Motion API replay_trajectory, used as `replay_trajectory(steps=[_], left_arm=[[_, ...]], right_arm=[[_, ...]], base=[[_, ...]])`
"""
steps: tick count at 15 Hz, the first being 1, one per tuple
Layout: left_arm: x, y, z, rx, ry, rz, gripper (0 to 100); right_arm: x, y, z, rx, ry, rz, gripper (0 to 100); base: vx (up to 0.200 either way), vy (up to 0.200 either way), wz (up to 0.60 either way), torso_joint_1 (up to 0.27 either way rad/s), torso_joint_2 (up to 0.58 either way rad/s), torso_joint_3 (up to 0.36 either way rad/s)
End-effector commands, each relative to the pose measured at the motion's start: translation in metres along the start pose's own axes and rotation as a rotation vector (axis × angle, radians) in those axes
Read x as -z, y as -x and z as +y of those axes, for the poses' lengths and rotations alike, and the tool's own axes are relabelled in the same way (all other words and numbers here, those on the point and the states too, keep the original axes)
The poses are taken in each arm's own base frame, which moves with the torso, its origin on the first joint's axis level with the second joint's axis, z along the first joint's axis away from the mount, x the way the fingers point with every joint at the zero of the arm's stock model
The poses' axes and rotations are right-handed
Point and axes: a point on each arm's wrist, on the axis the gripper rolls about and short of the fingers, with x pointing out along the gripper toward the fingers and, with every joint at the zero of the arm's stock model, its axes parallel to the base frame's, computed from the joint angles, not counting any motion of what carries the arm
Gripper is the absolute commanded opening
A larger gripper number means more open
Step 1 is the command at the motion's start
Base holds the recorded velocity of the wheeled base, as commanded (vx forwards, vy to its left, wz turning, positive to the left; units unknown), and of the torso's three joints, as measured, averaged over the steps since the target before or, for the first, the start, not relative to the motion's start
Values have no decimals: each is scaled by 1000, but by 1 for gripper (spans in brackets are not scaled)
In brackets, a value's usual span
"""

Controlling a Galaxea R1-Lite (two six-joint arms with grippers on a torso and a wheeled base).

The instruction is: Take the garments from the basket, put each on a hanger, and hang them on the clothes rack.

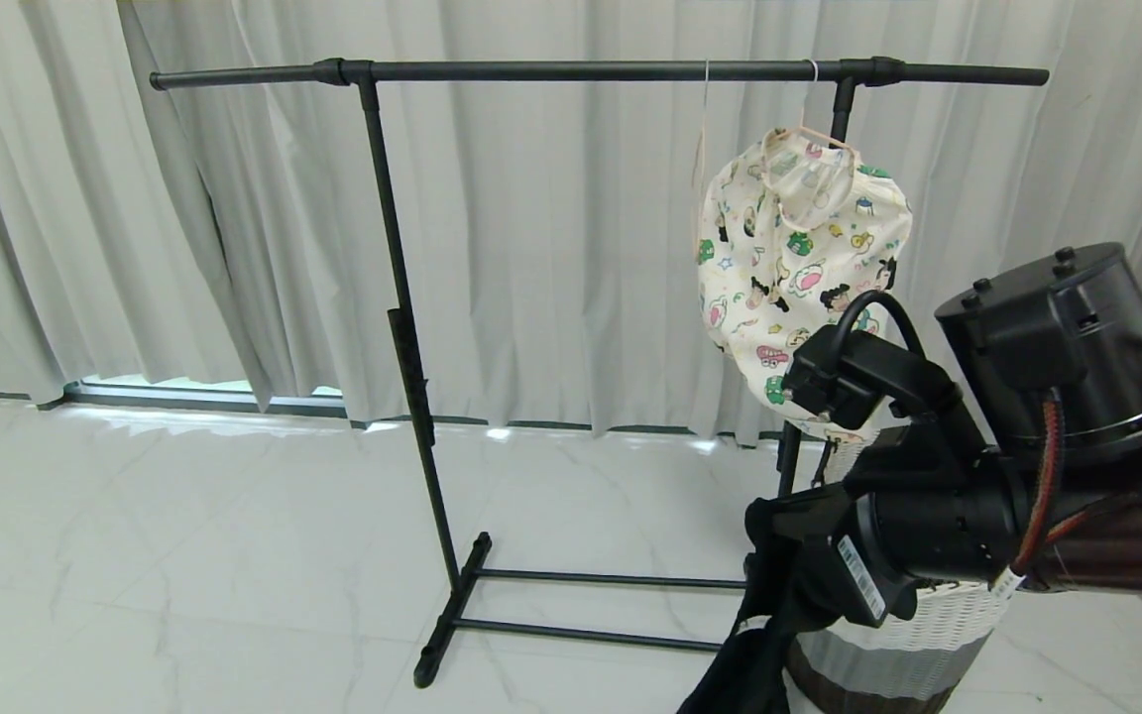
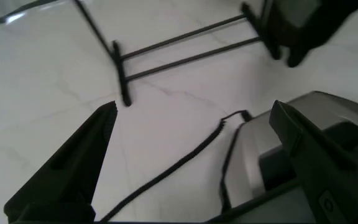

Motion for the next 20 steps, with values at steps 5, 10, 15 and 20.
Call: replay_trajectory(steps=[5, 10, 15, 20], left_arm=[[8, 17, -1, 35, -63, -208, 100], [0, 26, 0, 29, -17, -302, 100], [-140, 3, 5, 68, 175, -217, 100], [-182, -73, -34, 249, 49, -131, 100]], right_arm=[[-1, 3, 13, -41, 3, -13, 0], [0, 5, 13, -41, 1, -16, 0], [-1, 5, 13, -40, -1, -20, 0], [-3, 13, 11, -39, -5, -42, 0]], base=[[0, 0, 0, 0, 0, 0], [0, 0, 0, 0, 0, 0], [0, 0, 0, 0, 0, 0], [0, 0, 0, 0, 0, 0]])
